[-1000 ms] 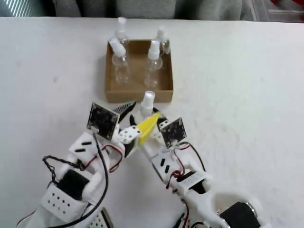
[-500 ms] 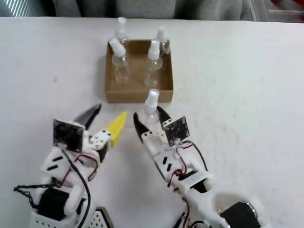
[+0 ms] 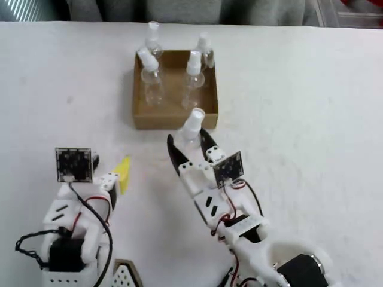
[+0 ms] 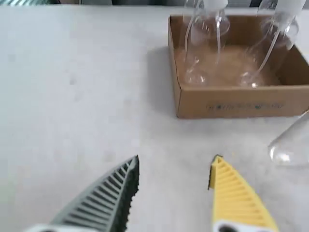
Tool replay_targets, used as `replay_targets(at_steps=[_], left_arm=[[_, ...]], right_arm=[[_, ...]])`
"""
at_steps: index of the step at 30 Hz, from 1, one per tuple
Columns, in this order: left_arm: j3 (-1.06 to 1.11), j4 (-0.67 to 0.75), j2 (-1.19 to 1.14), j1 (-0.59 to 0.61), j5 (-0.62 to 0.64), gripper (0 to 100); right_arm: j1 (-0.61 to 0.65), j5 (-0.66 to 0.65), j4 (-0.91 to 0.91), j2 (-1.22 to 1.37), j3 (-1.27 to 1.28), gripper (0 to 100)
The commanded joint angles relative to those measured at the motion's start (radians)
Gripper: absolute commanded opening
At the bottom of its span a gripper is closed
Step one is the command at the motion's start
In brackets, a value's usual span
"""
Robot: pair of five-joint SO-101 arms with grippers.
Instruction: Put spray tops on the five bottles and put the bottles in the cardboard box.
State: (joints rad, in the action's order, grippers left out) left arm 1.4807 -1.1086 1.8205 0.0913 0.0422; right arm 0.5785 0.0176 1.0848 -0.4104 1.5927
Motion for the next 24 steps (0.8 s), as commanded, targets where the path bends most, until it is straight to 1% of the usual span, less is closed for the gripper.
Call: replay_targets(at_steps=[1, 4, 8, 11, 15, 24], left_arm=[[0.043, 0.037, 0.008, 0.012, -0.003, 24], [0.101, 0.092, 0.008, 0.012, -0.003, 24], [0.166, 0.153, 0.008, 0.012, -0.003, 24], [0.183, 0.173, 0.008, 0.012, -0.003, 24], [0.196, 0.175, 0.008, 0.012, -0.009, 24], [0.212, 0.190, 0.008, 0.013, -0.011, 24]], right_arm=[[-0.013, -0.011, 0.087, -0.010, -0.015, 1.9], [-0.024, -0.011, 0.101, -0.008, -0.058, 1.9], [-0.082, -0.011, 0.079, 0.001, -0.157, 1.8], [-0.102, -0.011, -0.008, 0.001, -0.238, 1.8], [-0.096, -0.009, -0.136, 0.001, -0.336, 1.8], [-0.081, -0.009, -0.308, 0.004, -0.520, 1.8]])
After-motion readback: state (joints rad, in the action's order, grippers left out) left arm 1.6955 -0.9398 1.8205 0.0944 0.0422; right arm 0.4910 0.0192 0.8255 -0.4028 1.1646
